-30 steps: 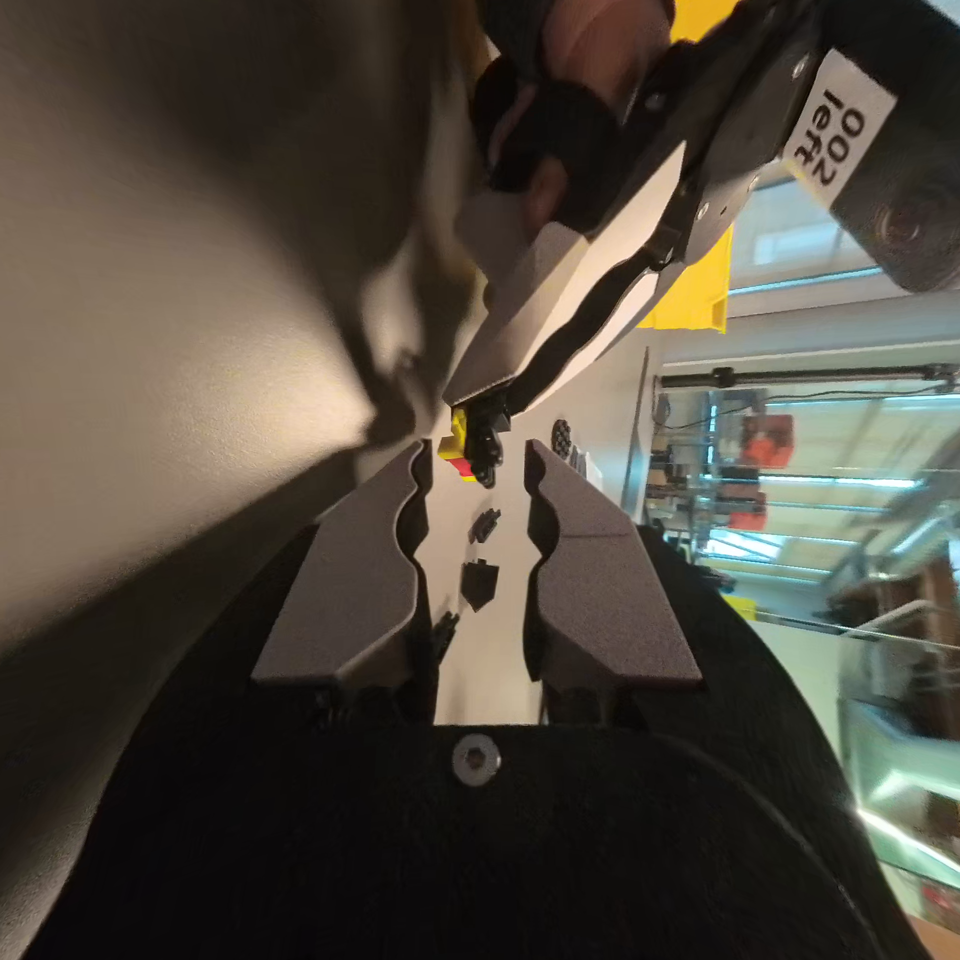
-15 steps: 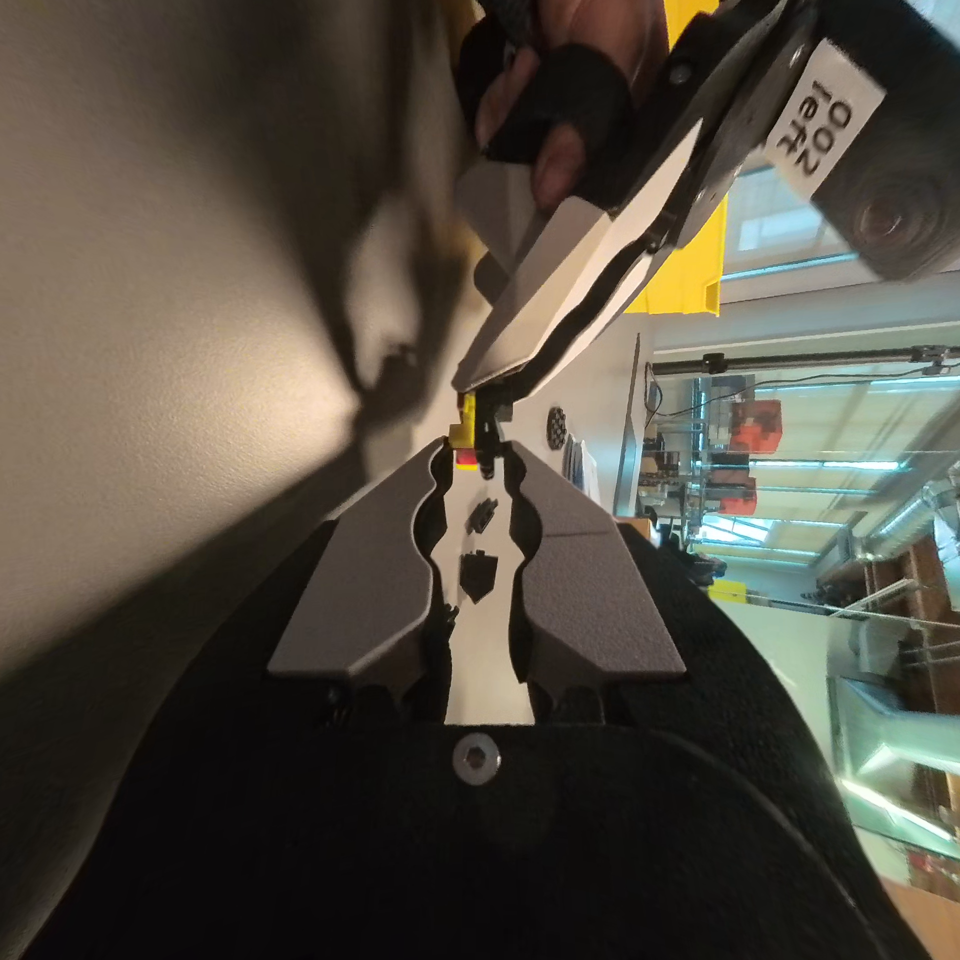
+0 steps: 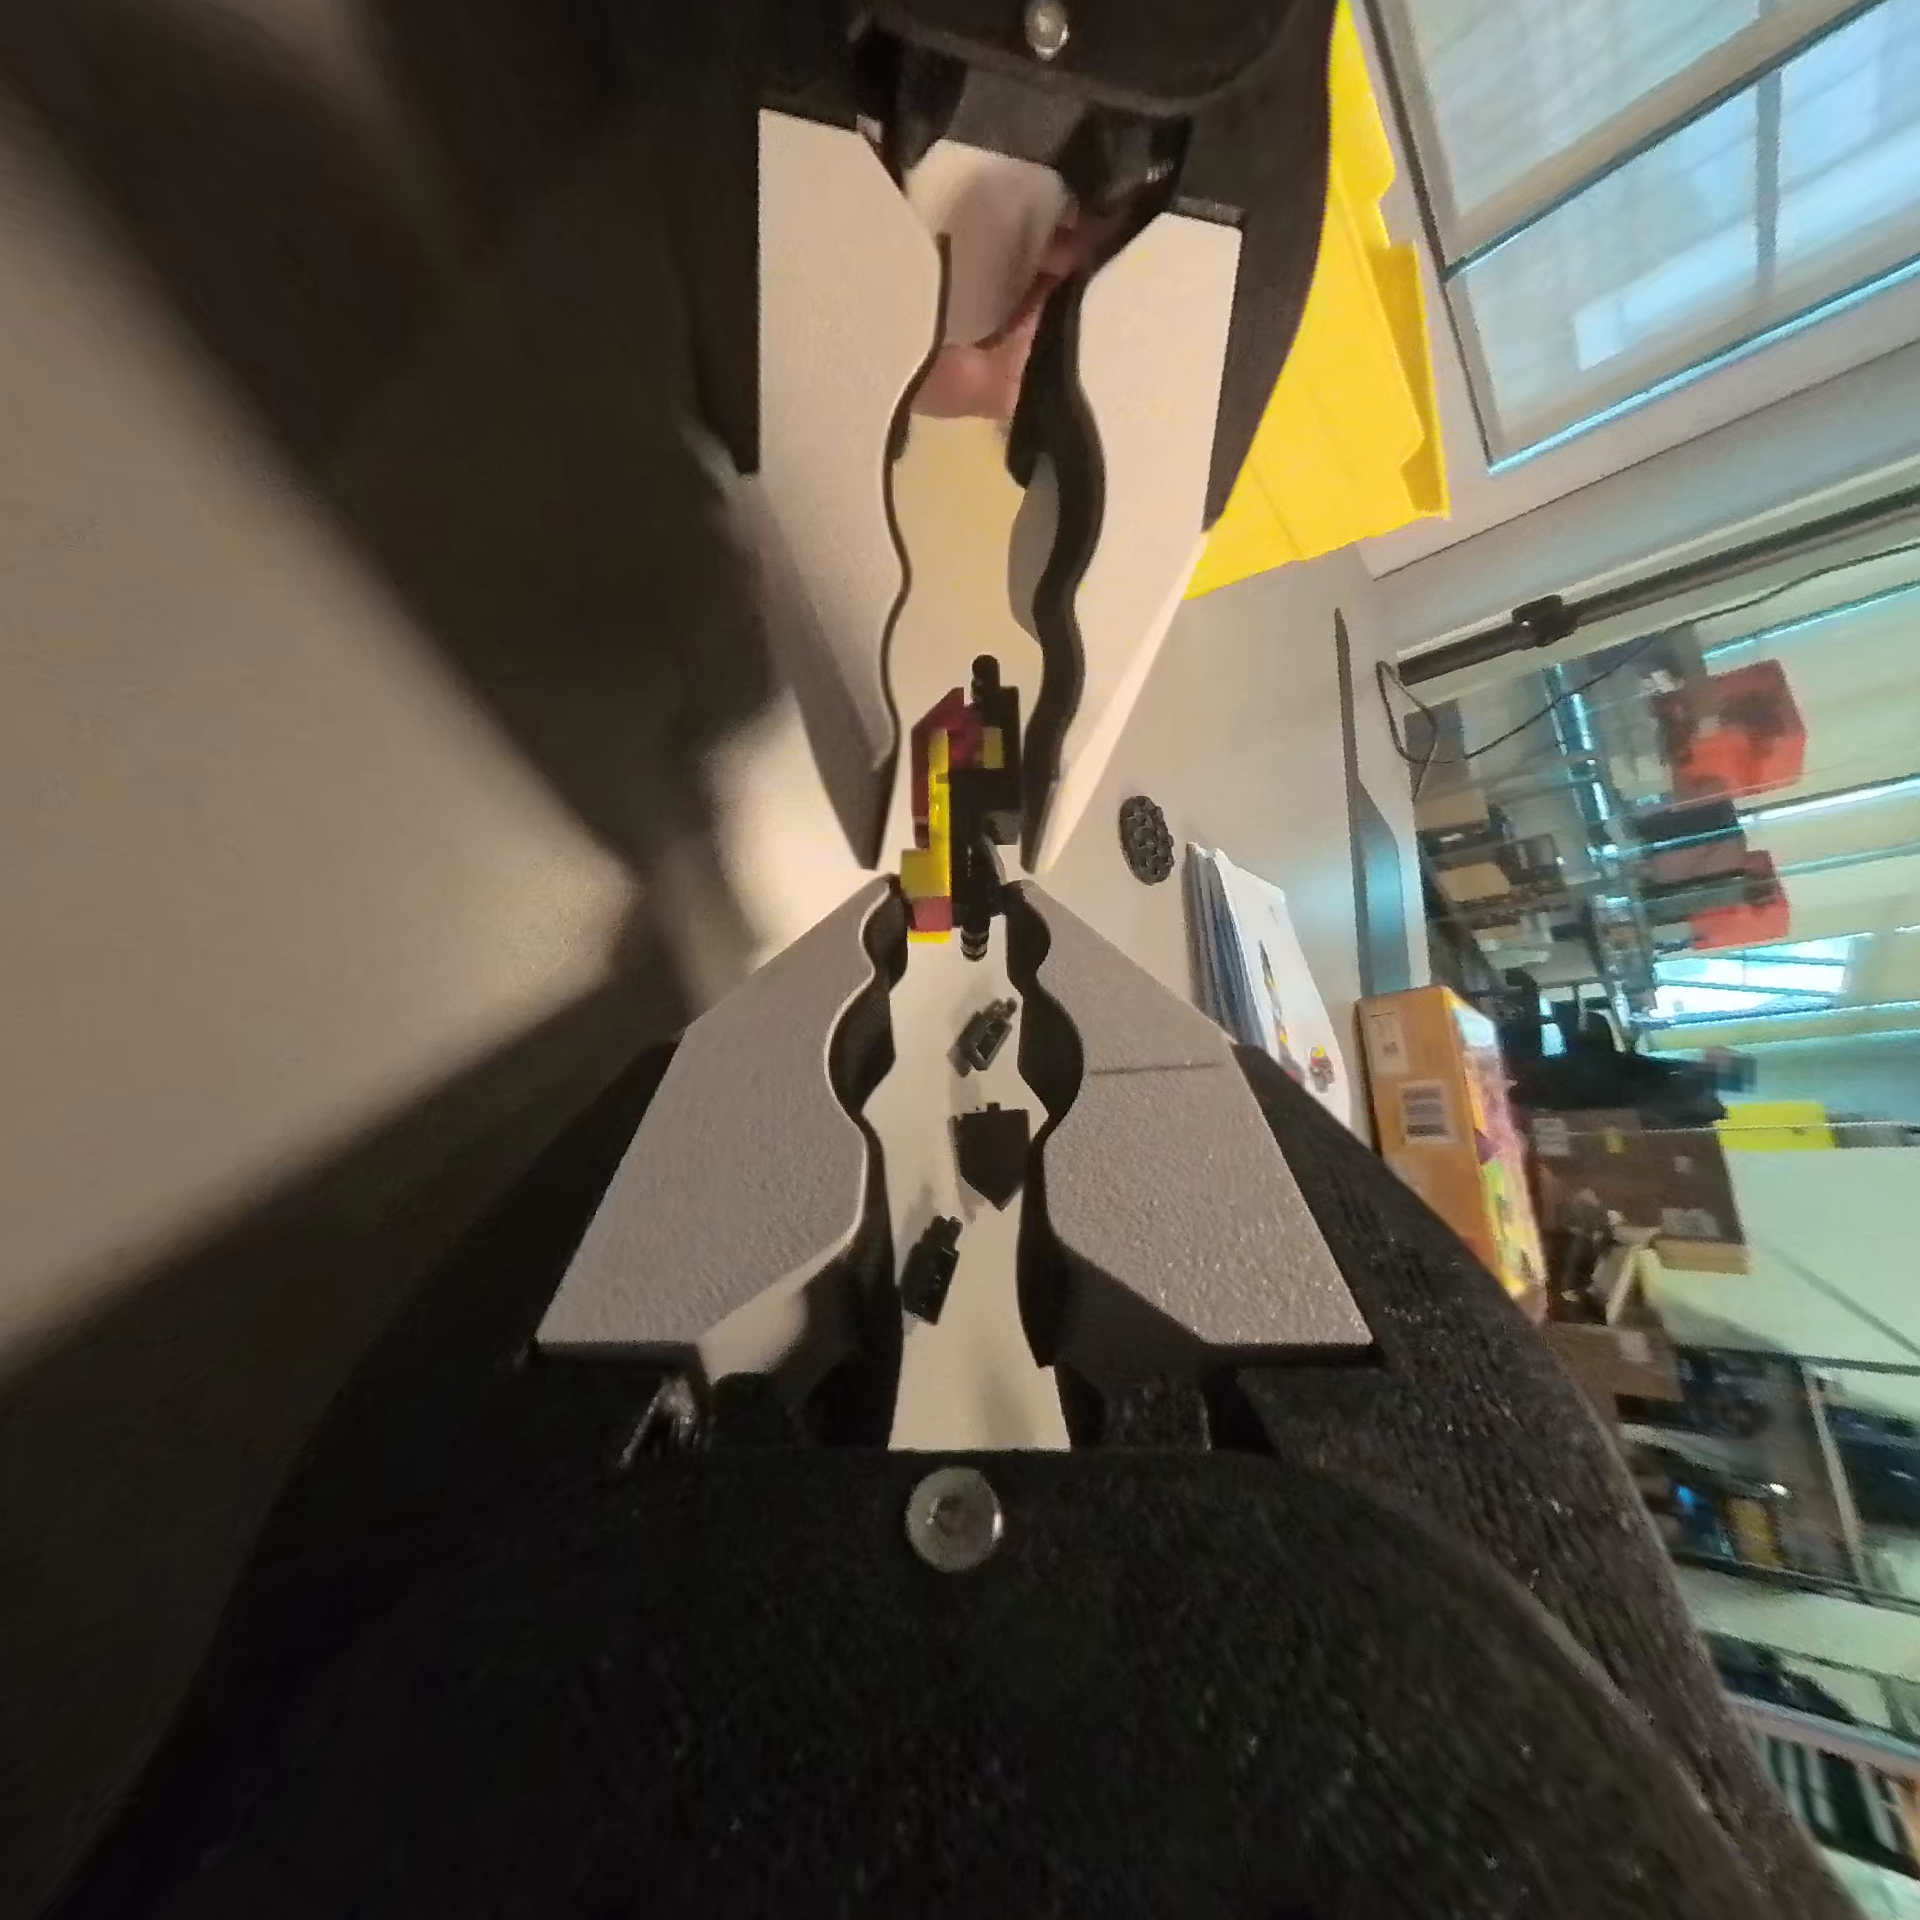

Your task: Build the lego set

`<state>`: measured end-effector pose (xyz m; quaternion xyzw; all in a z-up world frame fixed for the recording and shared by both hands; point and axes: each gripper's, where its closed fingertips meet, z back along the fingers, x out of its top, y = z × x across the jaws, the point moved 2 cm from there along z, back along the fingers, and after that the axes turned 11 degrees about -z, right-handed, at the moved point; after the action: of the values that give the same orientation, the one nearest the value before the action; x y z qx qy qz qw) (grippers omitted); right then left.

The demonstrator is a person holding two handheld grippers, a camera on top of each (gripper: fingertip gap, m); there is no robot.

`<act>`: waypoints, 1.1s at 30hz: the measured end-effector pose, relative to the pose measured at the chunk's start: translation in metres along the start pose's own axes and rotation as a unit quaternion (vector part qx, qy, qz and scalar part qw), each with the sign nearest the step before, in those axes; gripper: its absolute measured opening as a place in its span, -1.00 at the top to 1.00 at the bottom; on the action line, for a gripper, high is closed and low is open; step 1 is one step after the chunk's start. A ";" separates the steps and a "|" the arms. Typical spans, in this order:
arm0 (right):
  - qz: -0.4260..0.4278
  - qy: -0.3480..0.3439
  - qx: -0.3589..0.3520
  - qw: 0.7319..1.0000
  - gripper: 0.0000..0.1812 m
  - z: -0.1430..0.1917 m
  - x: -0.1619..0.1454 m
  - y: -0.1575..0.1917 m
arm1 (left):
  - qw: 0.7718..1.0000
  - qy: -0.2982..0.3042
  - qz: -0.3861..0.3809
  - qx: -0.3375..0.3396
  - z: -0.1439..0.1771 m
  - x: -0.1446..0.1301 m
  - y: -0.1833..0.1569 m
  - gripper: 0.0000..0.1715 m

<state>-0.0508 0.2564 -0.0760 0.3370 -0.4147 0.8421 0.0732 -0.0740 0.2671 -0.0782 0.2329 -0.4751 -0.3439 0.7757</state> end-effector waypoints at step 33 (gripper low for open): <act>-0.083 -0.130 0.065 0.986 0.82 0.035 0.043 -0.001 | 0.978 -0.206 0.001 -0.017 0.036 0.042 0.005 0.76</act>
<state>-0.0657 0.2243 -0.0338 0.4806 -0.3359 0.8073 0.0667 -0.0920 0.2374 -0.0352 0.1434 -0.6193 -0.3914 0.6653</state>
